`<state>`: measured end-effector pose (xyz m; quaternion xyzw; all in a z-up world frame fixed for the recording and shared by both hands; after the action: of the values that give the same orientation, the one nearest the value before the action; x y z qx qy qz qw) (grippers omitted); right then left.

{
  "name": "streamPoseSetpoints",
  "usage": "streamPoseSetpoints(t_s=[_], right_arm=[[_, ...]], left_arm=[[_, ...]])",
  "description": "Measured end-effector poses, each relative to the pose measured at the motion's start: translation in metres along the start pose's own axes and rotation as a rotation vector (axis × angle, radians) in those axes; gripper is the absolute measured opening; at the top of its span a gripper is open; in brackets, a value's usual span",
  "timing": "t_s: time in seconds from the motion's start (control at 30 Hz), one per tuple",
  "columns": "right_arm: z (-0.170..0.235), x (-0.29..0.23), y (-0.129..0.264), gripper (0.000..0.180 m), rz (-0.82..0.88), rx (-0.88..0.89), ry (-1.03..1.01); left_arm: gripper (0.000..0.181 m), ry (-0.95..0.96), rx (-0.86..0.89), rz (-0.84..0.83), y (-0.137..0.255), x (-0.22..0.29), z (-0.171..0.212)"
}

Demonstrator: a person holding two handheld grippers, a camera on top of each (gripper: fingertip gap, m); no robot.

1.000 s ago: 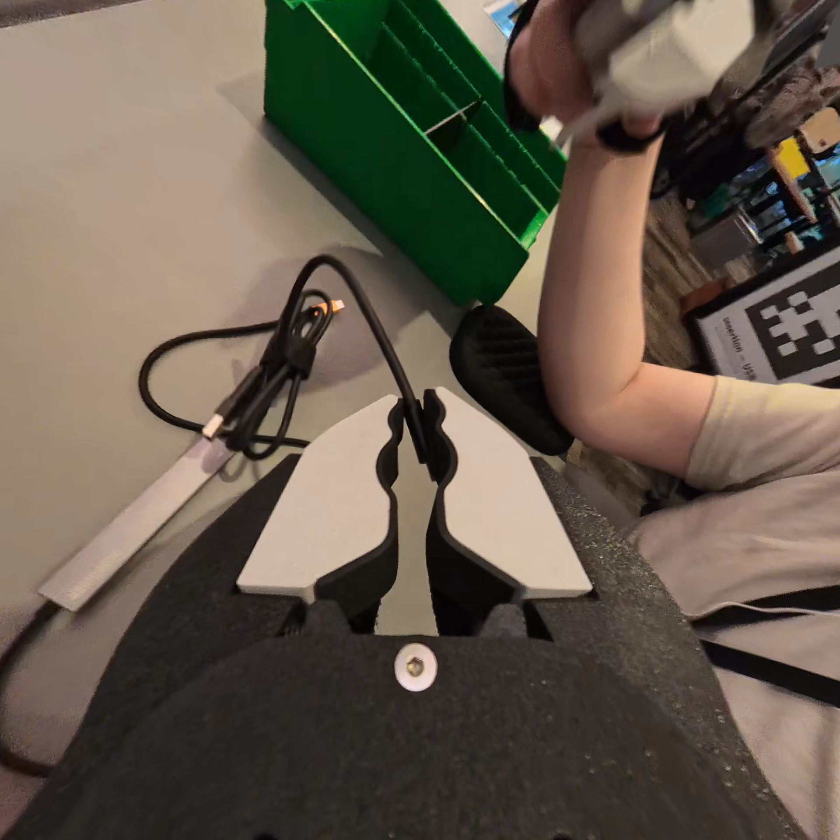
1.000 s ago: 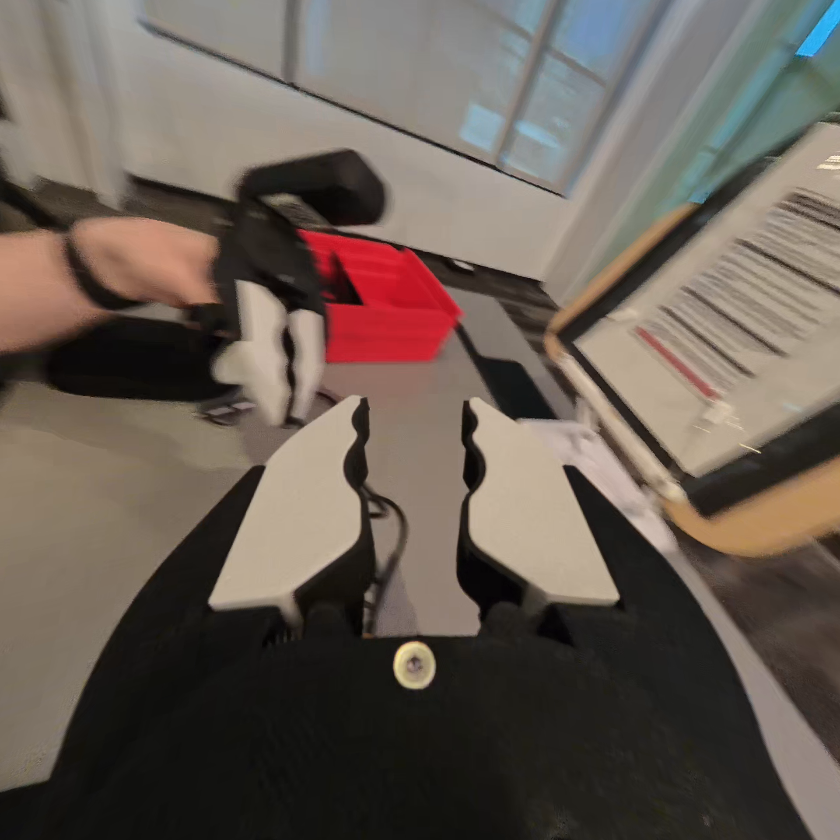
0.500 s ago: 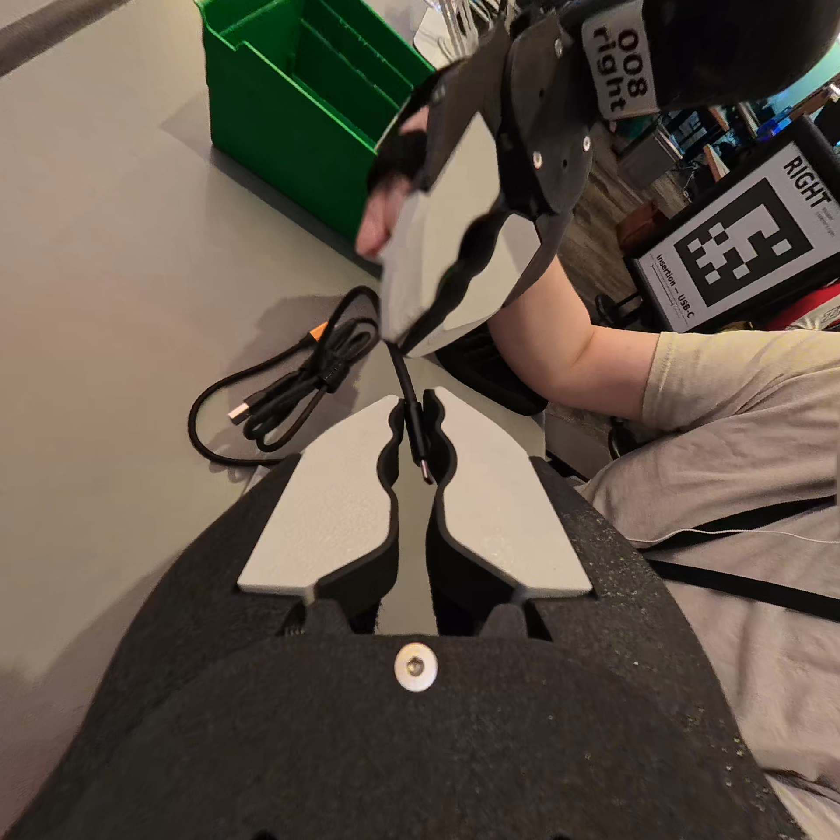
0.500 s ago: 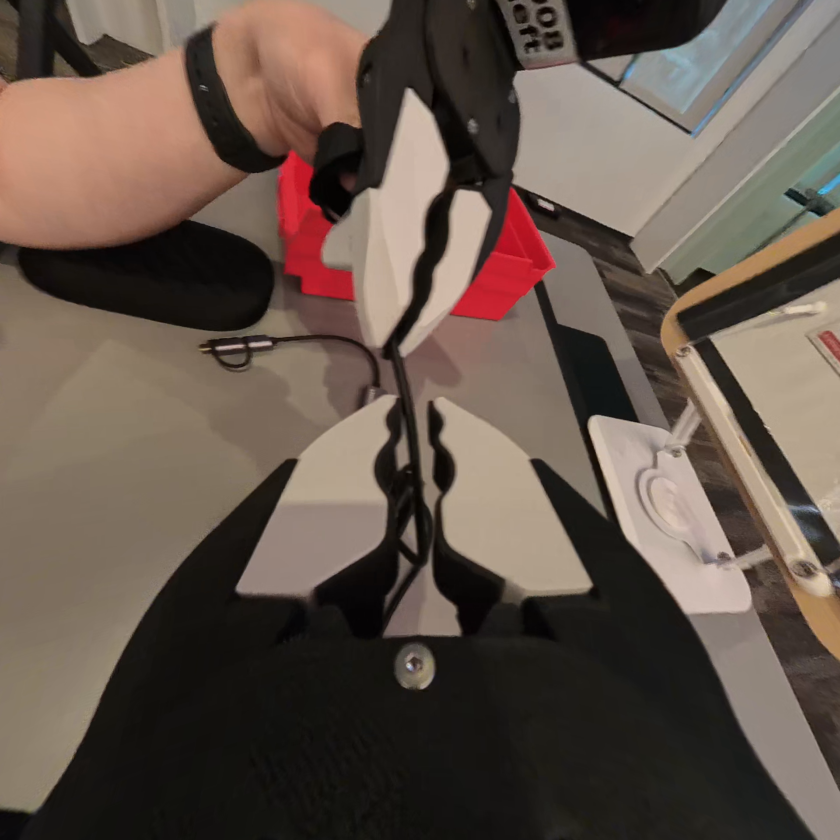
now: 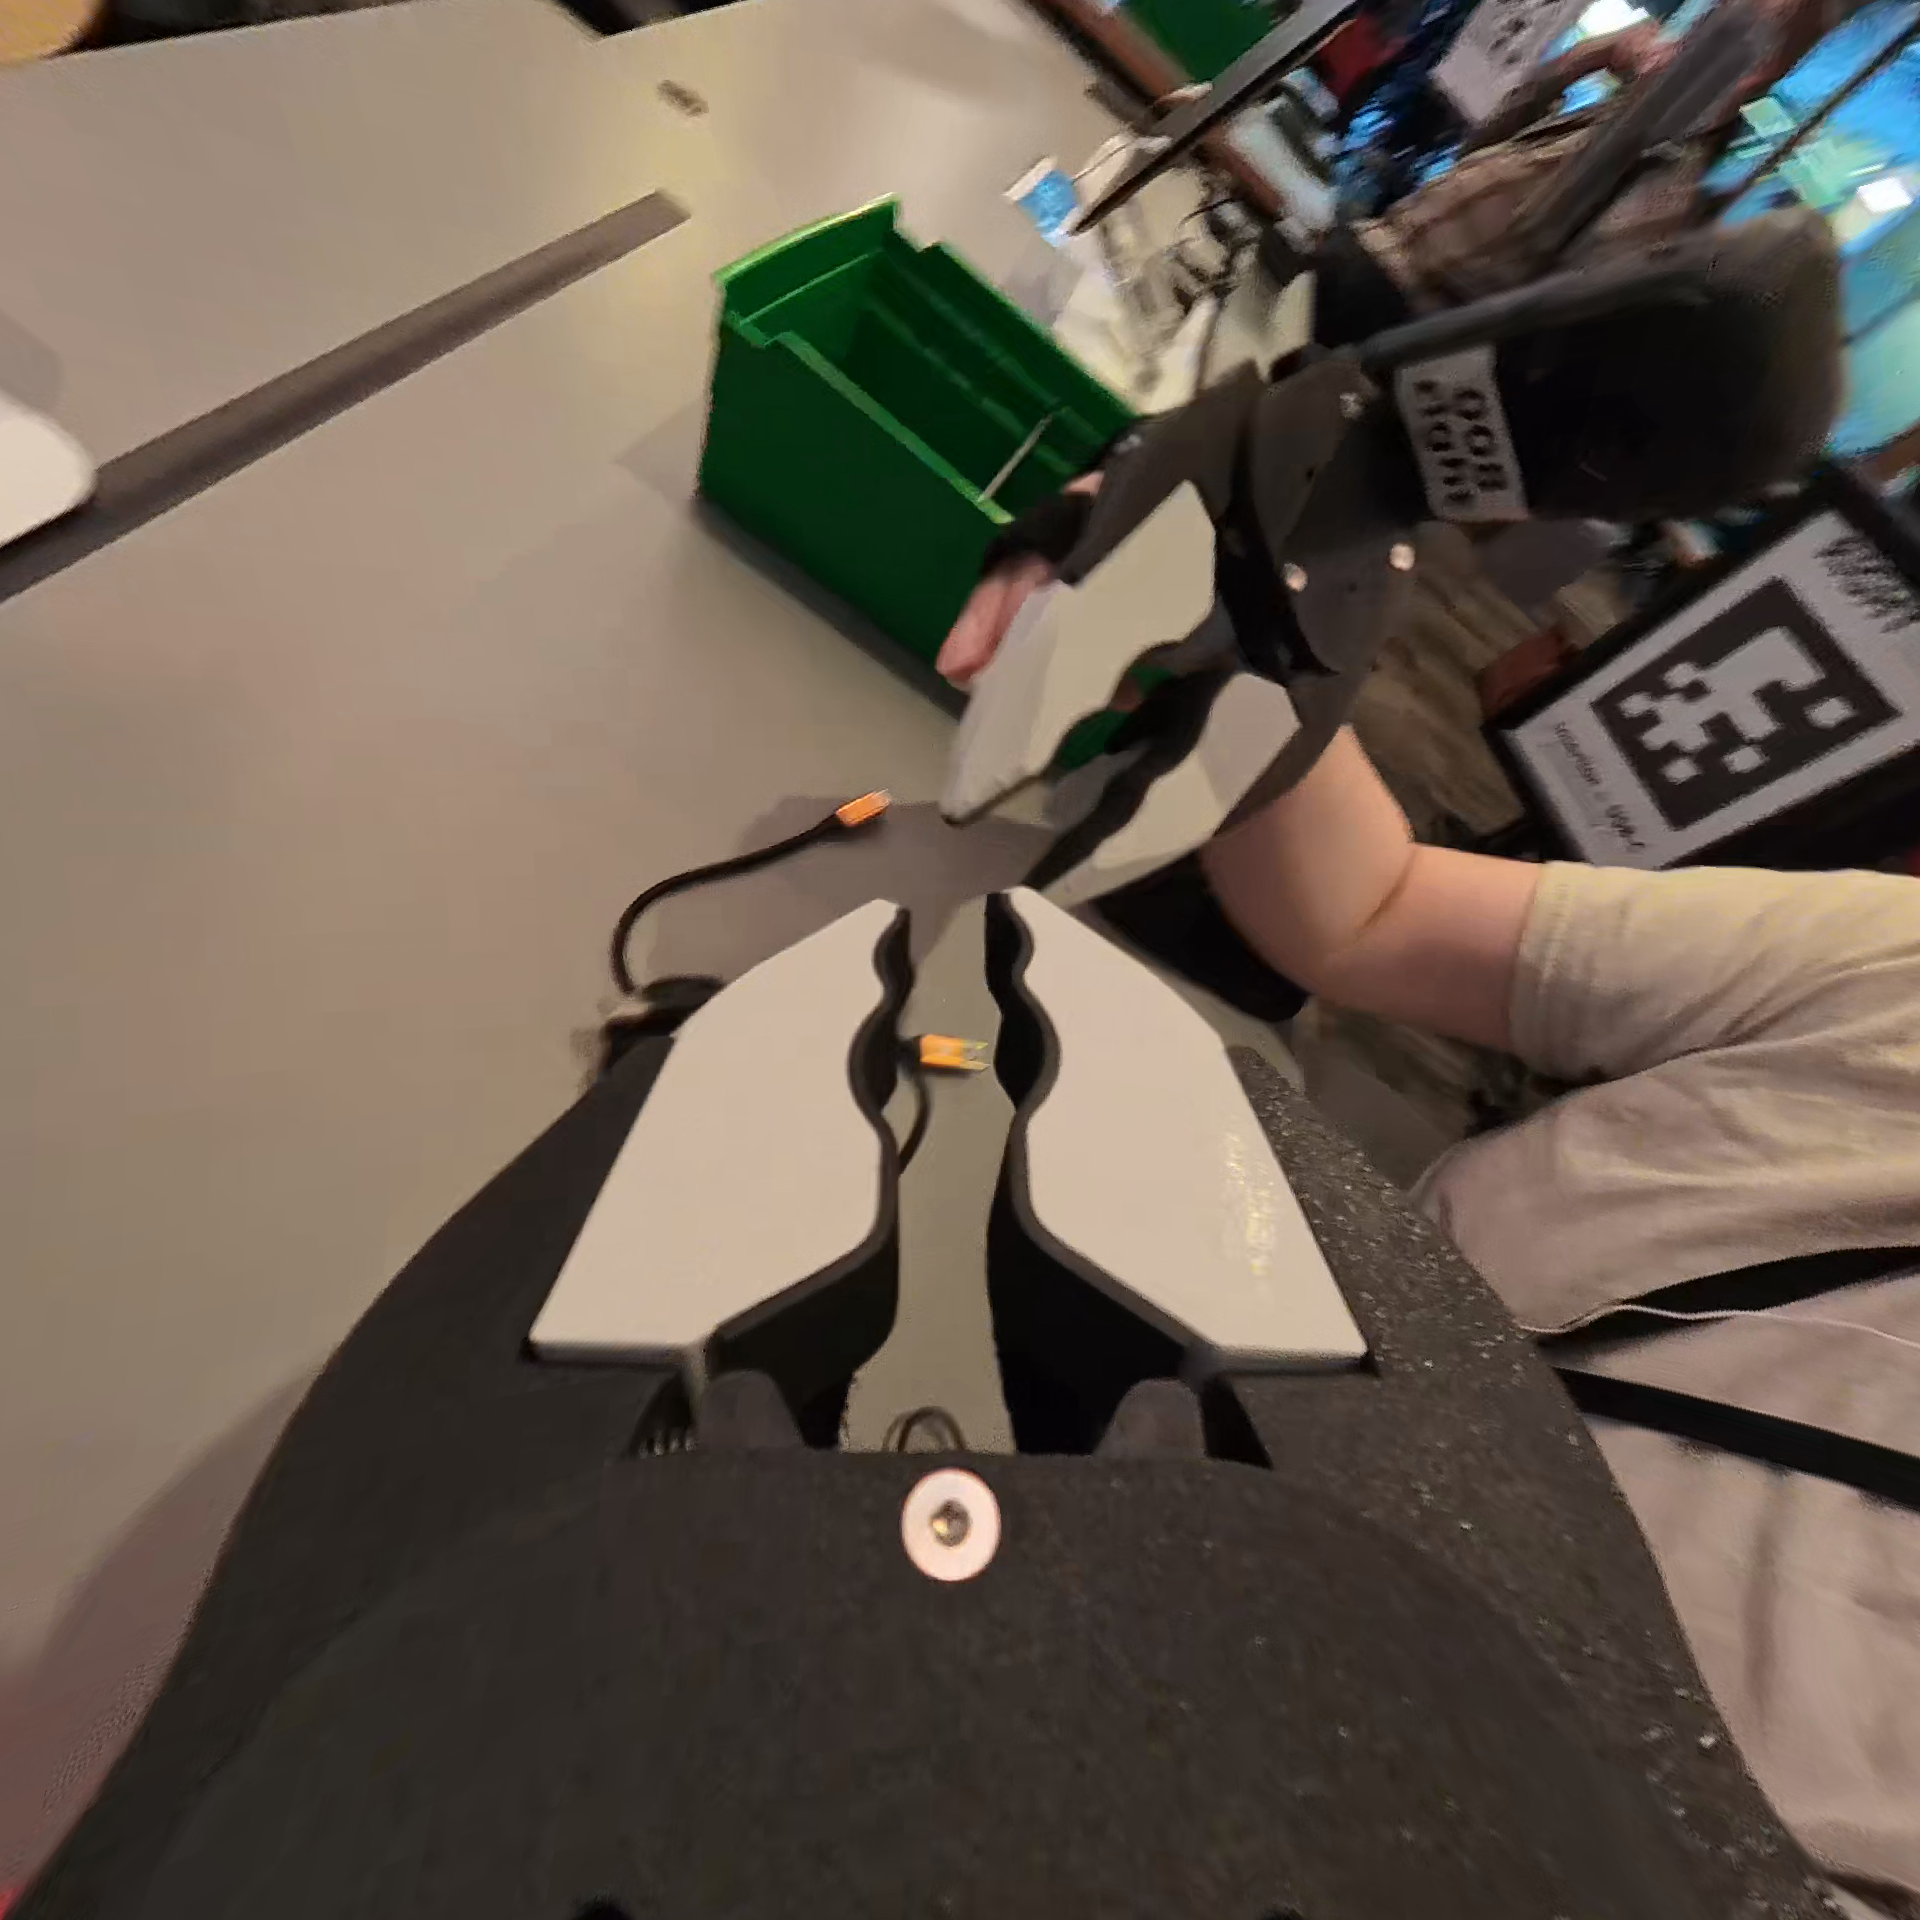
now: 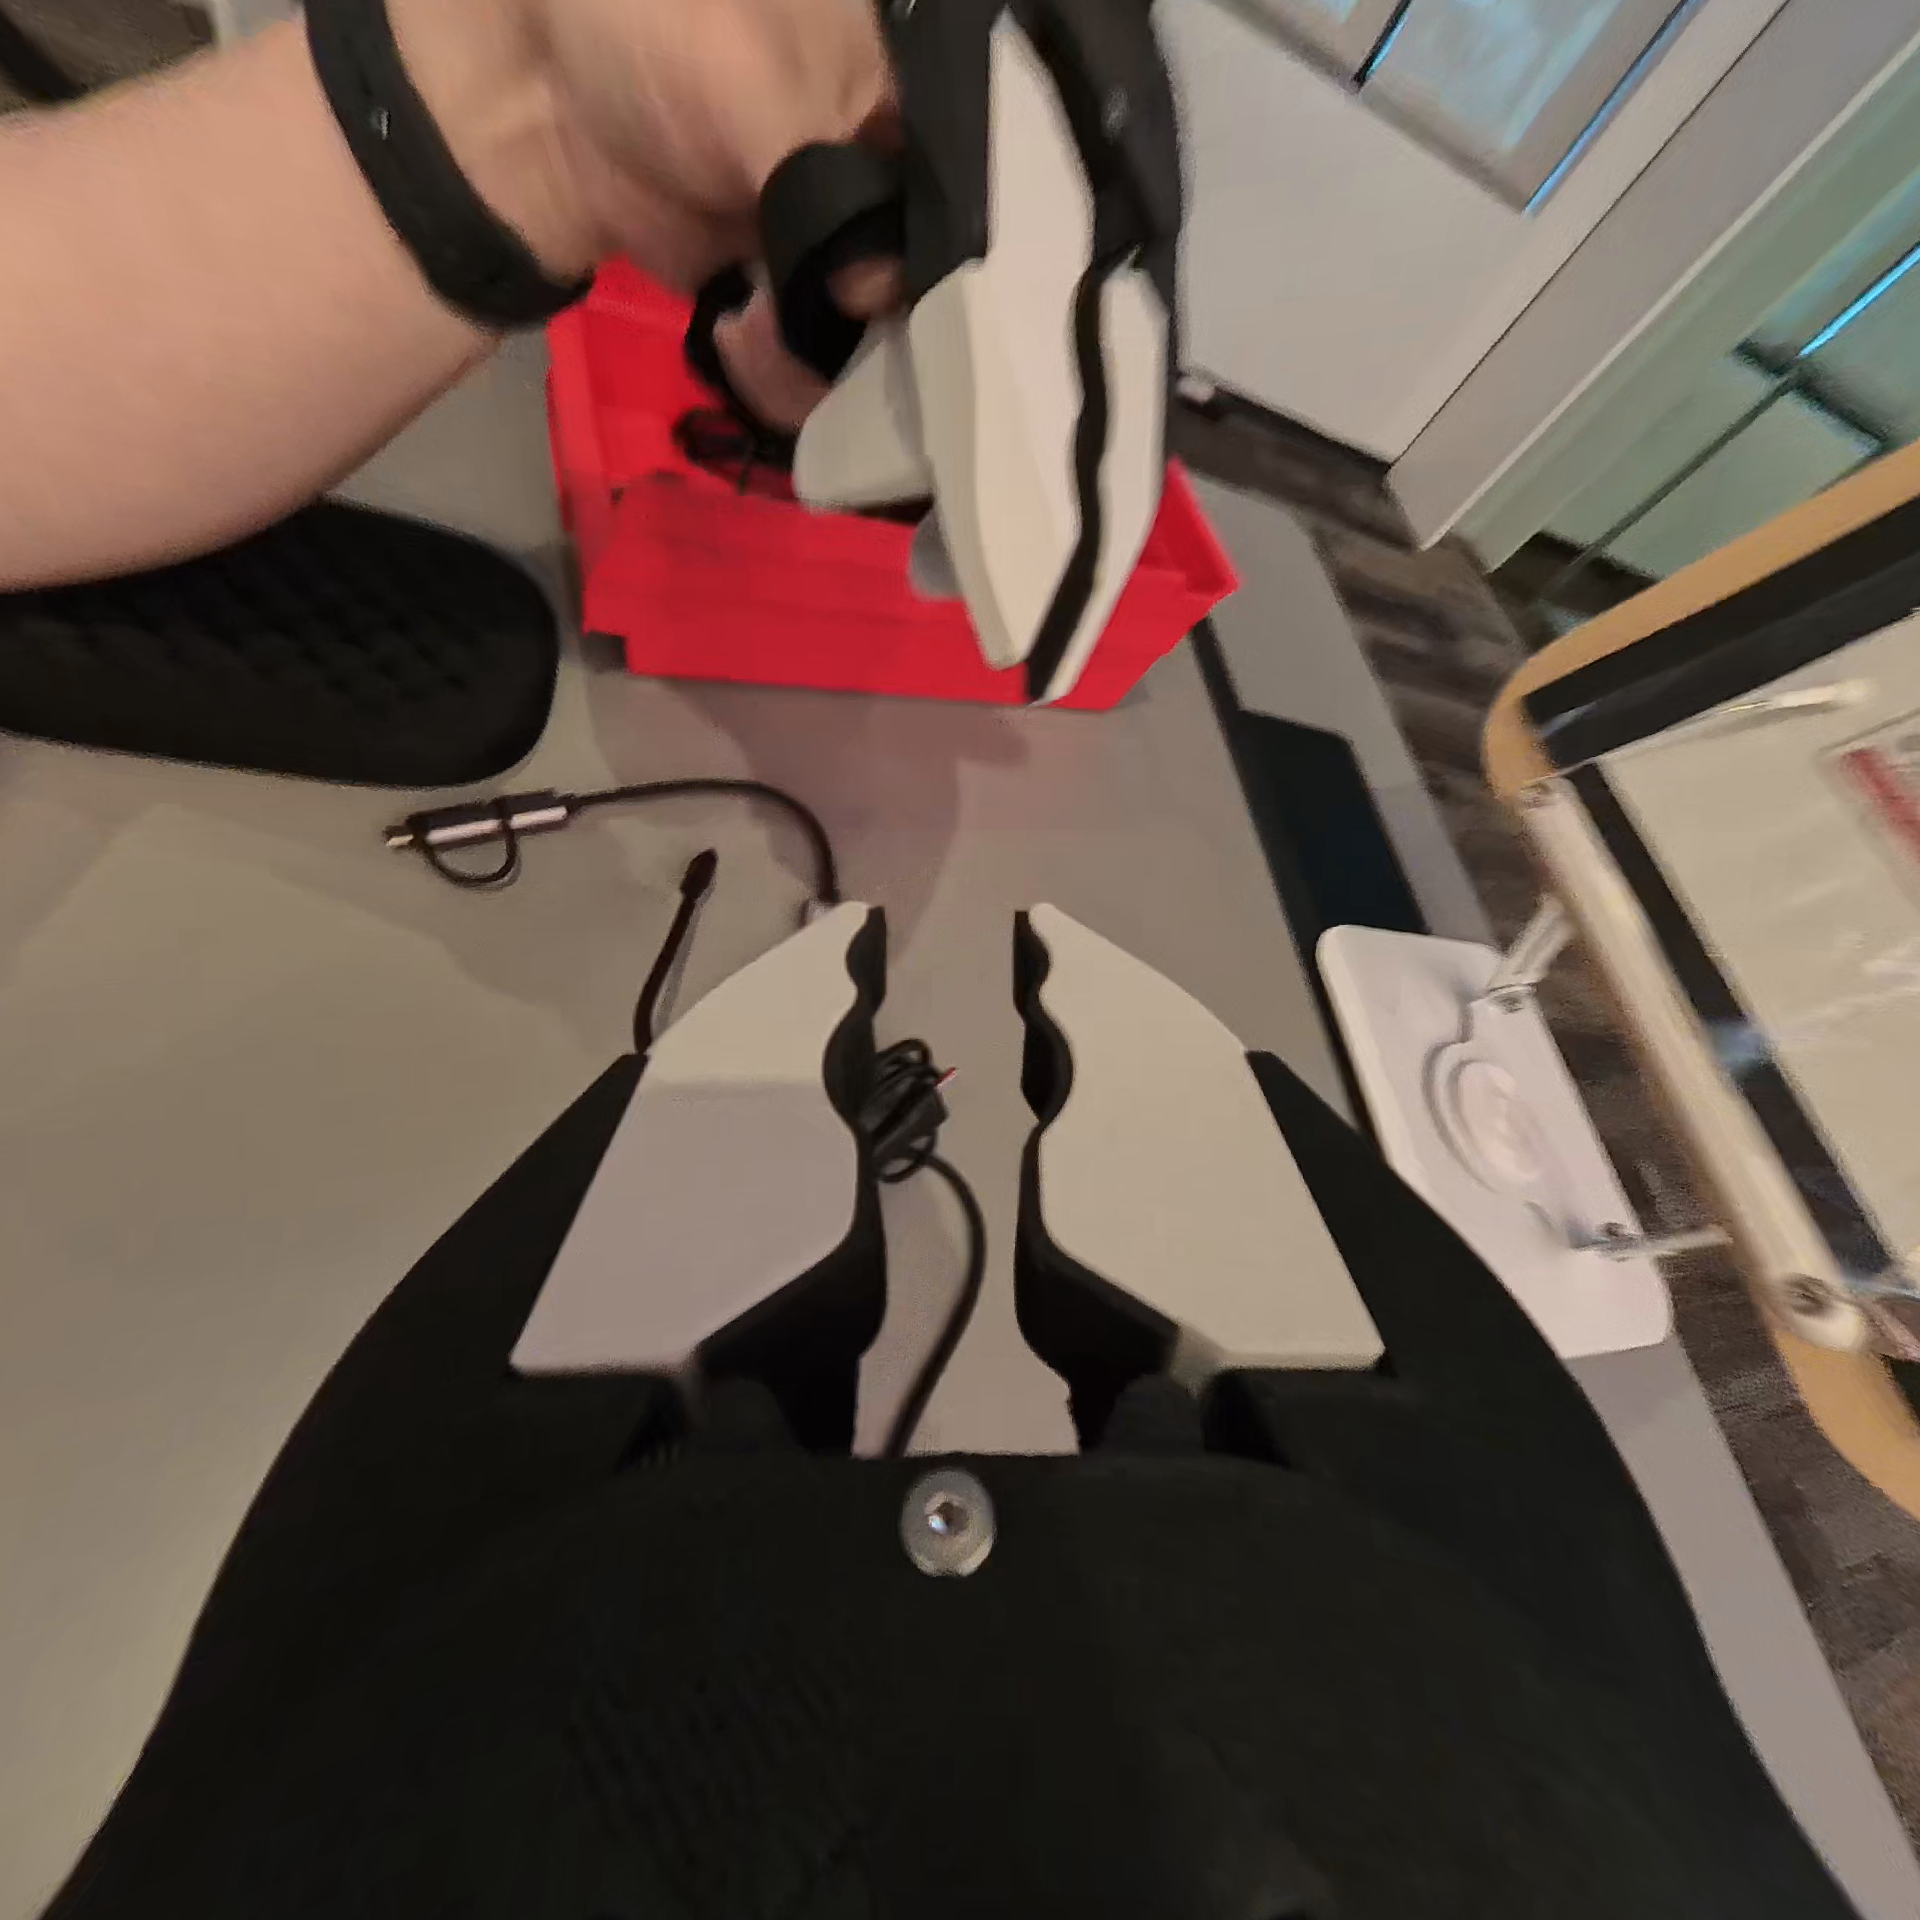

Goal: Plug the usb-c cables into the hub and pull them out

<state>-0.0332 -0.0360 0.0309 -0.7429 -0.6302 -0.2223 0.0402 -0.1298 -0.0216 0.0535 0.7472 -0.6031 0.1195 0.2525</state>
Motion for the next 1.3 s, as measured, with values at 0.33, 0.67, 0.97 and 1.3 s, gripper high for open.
streamPoseSetpoints(t_s=[0.33, 0.67, 0.97, 1.3], right_arm=[[0.085, -0.087, -0.088, 0.028, -0.369, -0.376, 0.203], [0.048, -0.028, -0.049, 0.004, -0.091, -0.318, 0.247], [-0.021, 0.017, 0.007, 0.005, 0.279, -0.199, 0.33], [-0.026, 0.019, 0.006, 0.004, 0.324, -0.196, 0.408]], left_arm=[[0.013, -0.112, 0.104, -0.184, 0.052, 0.01, -0.018], [0.027, 0.05, 0.261, -0.136, 0.061, 0.001, -0.033], [0.033, 0.051, 0.265, 0.093, 0.039, 0.025, -0.037], [0.011, 0.162, 0.165, 0.095, -0.001, 0.014, -0.022]])
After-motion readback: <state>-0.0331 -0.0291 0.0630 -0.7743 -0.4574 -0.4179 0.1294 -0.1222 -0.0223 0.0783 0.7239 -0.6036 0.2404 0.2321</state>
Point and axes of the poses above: each gripper's, where its closed fingertips meet, y back along the fingers, z out of its underside, x = y × z across the jaws, the point moved 4 cm from there along y, back along the fingers, and after that the axes turned 13 degrees about x, right-handed, at the moved point
